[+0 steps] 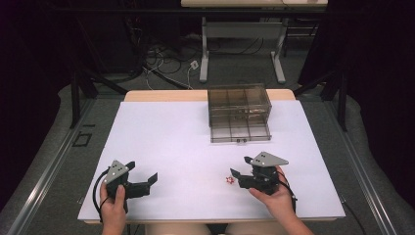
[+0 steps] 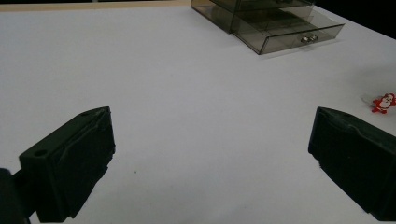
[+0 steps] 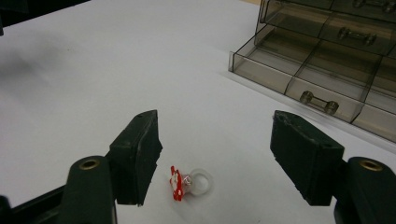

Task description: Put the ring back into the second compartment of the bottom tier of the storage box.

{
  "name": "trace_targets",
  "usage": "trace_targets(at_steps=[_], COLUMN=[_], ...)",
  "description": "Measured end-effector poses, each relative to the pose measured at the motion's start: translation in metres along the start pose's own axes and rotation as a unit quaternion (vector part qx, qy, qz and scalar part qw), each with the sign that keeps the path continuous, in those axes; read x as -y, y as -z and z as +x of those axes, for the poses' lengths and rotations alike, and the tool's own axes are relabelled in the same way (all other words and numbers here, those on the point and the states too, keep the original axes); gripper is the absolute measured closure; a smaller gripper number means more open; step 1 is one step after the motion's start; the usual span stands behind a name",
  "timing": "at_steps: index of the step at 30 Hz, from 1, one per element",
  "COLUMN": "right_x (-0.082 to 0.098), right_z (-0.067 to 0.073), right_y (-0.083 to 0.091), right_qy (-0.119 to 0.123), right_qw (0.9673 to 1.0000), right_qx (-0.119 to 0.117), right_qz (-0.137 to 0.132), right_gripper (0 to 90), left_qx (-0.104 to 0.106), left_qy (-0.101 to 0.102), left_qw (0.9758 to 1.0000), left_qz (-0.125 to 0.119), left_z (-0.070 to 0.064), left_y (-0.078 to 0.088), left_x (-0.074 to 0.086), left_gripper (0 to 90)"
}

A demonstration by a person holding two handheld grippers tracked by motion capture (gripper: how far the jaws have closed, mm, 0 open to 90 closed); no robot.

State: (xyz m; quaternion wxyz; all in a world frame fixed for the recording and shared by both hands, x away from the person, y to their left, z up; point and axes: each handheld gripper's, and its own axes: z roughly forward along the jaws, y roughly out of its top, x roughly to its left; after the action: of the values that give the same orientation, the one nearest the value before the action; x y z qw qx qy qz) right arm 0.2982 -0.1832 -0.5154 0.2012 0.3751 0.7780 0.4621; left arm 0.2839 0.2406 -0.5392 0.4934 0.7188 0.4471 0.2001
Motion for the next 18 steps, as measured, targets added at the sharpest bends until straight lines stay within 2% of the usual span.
trace_targets(at_steps=[5, 12, 18], right_x=[0.0, 0.001, 0.002], right_z=[0.002, 0.004, 0.006], right_y=[-0.003, -0.009, -0.016], right_qy=[0.006, -0.001, -0.011], right_qw=[1.0, 0.9999, 0.9993], right_qx=[0.003, 0.002, -0.006], right_qz=[0.006, 0.012, 0.034], right_gripper=[31.3, 31.3, 31.5], left_qx=[0.0, 0.0, 0.001], left_qy=[0.0, 0.001, 0.0], left_qw=[1.0, 1.0, 1.0], left_qz=[0.001, 0.002, 0.003], left_z=[0.0, 0.0, 0.0], left_y=[0.0, 0.0, 0.0], left_x=[0.0, 0.0, 0.0], left_gripper=[0.6, 0.6, 0.6])
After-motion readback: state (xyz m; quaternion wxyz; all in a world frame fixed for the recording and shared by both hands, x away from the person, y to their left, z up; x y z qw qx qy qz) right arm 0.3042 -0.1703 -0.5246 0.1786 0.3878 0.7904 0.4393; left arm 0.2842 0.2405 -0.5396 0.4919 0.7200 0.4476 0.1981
